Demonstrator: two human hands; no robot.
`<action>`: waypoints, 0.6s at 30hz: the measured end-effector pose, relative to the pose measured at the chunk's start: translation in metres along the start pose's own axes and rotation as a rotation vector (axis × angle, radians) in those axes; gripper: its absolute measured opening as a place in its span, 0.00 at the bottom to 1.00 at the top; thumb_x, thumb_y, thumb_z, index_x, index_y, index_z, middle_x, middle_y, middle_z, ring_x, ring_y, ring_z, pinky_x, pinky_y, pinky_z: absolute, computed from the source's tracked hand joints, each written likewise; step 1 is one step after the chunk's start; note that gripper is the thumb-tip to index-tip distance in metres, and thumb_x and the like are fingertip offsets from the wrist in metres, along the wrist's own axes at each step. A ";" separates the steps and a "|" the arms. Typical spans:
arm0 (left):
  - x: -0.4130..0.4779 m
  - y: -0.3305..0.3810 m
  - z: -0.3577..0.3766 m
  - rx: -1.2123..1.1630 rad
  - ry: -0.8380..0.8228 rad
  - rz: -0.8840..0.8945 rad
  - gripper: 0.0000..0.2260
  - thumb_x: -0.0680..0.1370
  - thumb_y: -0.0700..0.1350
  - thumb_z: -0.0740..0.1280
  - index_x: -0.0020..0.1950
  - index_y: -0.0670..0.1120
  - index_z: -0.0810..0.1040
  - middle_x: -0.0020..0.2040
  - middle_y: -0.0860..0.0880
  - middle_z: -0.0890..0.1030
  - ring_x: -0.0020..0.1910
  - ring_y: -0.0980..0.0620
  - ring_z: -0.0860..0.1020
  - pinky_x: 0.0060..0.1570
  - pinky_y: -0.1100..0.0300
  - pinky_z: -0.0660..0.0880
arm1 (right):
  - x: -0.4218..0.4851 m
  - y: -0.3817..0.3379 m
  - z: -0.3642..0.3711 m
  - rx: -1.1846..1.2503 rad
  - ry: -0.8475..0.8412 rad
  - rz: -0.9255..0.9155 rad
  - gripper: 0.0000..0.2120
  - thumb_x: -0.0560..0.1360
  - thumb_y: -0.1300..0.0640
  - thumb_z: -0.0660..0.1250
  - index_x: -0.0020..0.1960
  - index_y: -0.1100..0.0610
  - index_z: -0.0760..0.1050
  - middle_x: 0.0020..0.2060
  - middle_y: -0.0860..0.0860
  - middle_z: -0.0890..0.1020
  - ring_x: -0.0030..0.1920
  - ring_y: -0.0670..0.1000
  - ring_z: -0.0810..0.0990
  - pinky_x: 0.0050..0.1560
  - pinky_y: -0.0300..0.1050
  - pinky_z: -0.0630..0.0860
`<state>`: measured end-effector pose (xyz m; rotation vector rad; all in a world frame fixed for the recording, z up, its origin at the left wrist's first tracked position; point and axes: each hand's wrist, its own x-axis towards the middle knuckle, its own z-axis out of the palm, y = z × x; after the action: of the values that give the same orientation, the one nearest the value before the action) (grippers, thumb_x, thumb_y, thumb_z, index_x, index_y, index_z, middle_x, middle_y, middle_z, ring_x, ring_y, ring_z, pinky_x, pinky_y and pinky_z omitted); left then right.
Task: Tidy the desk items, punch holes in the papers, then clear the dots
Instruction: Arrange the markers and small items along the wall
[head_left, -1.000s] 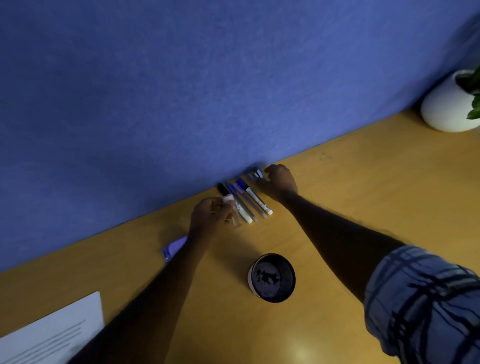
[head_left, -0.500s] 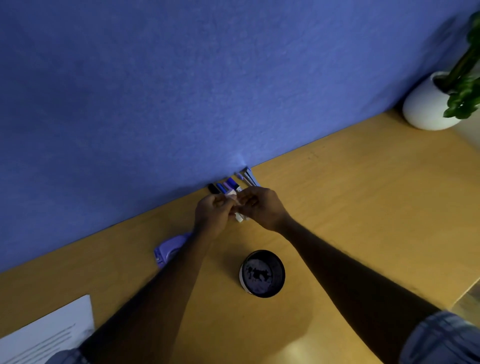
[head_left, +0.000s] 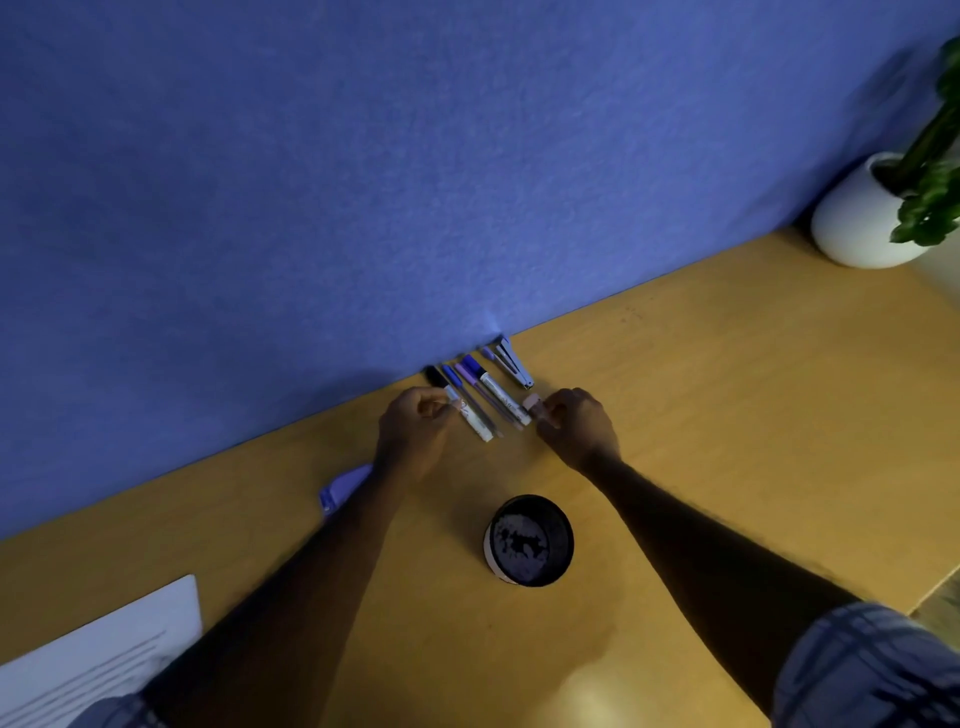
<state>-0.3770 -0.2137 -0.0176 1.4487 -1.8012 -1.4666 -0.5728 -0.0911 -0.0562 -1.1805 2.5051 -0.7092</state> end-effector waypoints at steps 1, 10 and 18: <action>-0.002 0.000 -0.001 0.026 0.002 0.016 0.12 0.74 0.46 0.72 0.56 0.43 0.81 0.50 0.47 0.84 0.49 0.50 0.81 0.49 0.57 0.78 | 0.000 -0.001 -0.001 -0.005 -0.009 0.000 0.13 0.74 0.49 0.70 0.51 0.59 0.80 0.47 0.55 0.81 0.43 0.55 0.80 0.40 0.47 0.77; -0.019 0.003 -0.020 0.116 0.021 0.093 0.09 0.74 0.44 0.72 0.53 0.45 0.80 0.47 0.50 0.82 0.46 0.54 0.79 0.48 0.59 0.77 | -0.008 -0.007 -0.021 -0.037 -0.003 -0.042 0.22 0.72 0.49 0.72 0.61 0.59 0.76 0.51 0.55 0.81 0.48 0.53 0.80 0.43 0.46 0.78; -0.045 -0.002 -0.047 0.168 0.038 0.090 0.14 0.74 0.45 0.72 0.59 0.43 0.79 0.52 0.46 0.83 0.52 0.49 0.80 0.46 0.60 0.74 | -0.027 -0.034 -0.037 -0.055 -0.032 -0.138 0.19 0.74 0.53 0.70 0.62 0.59 0.75 0.54 0.56 0.79 0.54 0.55 0.77 0.49 0.51 0.78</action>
<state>-0.3211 -0.1953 0.0104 1.4424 -1.9791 -1.2619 -0.5501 -0.0770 -0.0059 -1.3839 2.4500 -0.6525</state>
